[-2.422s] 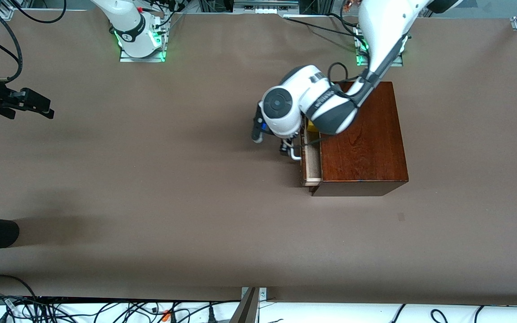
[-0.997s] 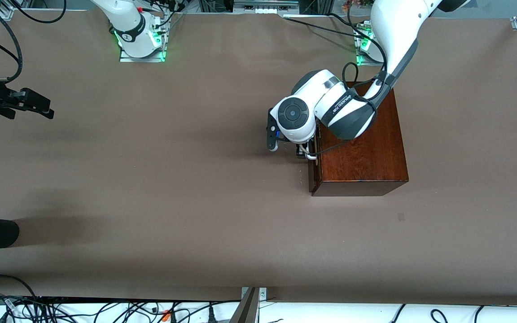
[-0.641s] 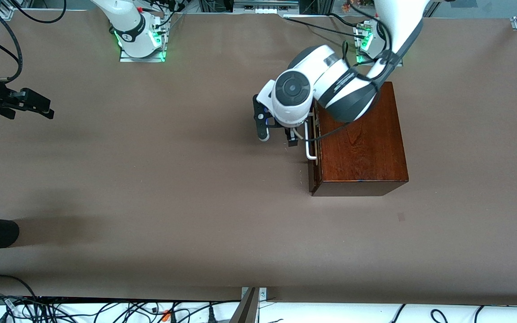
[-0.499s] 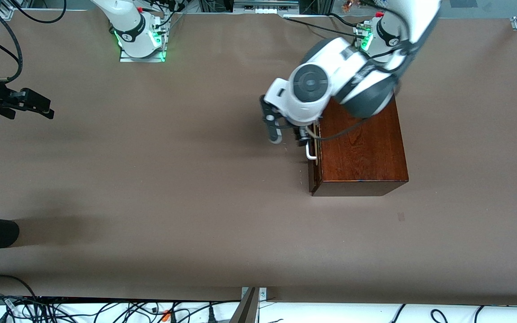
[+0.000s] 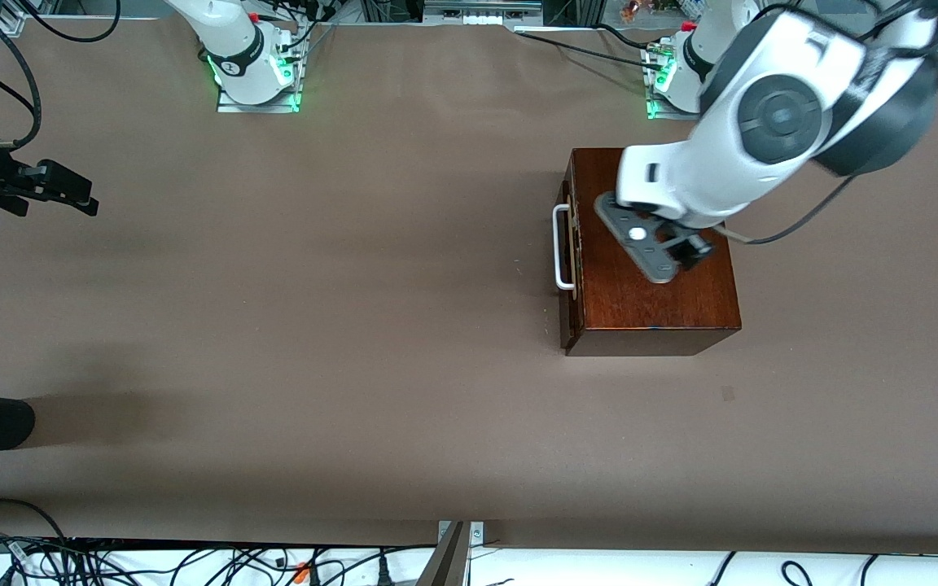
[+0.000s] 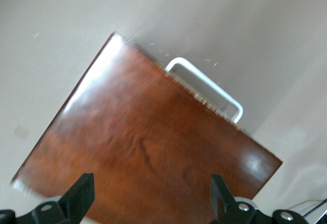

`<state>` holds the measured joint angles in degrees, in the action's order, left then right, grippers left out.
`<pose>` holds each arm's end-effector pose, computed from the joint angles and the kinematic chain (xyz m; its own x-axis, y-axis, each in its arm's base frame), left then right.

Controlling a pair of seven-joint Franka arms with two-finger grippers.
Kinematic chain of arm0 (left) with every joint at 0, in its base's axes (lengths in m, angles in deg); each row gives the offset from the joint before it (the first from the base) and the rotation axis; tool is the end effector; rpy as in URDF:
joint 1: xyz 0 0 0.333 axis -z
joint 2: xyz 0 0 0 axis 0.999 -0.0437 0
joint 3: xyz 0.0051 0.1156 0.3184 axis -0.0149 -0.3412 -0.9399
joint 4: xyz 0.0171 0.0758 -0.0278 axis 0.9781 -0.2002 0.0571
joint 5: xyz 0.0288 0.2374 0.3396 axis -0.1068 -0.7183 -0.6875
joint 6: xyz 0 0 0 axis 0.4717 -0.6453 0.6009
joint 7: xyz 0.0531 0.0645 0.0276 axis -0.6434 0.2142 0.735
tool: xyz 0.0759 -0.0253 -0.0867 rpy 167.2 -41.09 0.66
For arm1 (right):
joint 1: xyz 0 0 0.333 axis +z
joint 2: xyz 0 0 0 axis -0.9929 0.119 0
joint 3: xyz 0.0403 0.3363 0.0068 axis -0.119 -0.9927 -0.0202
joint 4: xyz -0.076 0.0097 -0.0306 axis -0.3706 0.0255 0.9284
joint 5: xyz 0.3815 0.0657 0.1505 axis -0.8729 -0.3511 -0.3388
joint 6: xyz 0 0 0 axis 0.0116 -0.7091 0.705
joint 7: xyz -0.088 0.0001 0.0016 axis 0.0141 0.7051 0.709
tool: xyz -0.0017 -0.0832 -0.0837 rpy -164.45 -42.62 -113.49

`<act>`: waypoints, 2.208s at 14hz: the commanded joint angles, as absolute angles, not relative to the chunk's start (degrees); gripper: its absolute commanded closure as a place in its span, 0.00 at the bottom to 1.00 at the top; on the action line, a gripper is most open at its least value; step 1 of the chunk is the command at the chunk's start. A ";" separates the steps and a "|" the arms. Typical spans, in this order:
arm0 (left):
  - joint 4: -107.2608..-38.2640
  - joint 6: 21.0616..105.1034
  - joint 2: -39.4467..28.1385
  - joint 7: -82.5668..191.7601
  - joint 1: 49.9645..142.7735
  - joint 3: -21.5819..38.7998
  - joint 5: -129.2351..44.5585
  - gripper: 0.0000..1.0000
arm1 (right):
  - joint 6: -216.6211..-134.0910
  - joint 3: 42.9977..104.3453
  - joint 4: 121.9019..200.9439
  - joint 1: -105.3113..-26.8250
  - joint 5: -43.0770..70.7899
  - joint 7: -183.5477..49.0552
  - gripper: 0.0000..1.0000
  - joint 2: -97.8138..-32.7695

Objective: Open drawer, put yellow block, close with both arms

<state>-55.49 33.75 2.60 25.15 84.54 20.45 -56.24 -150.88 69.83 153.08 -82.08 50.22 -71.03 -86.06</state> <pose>0.6013 -0.2477 0.5331 0.6319 -0.7640 -0.1305 -0.7537 -0.6450 0.1261 0.5931 -0.0038 0.6055 0.9991 0.0125 -0.0401 0.0121 -0.9999 -0.0094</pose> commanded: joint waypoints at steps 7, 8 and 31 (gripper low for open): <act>-58.39 34.07 15.91 35.88 85.99 0.86 -50.73 0.00 | -151.14 69.01 154.07 -82.90 50.61 -70.70 0.00 -87.17; -59.87 34.07 17.40 39.93 86.70 -1.43 -49.41 0.00 | -151.05 69.01 154.07 -82.90 50.61 -70.70 0.00 -87.17; -60.15 30.82 18.91 49.20 91.01 -8.05 -50.98 0.00 | -151.14 69.01 154.07 -82.90 50.53 -70.70 0.00 -87.09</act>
<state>-62.12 32.17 19.83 48.76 90.91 -8.03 -49.96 -150.88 69.80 153.09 -82.09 50.22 -71.03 -86.06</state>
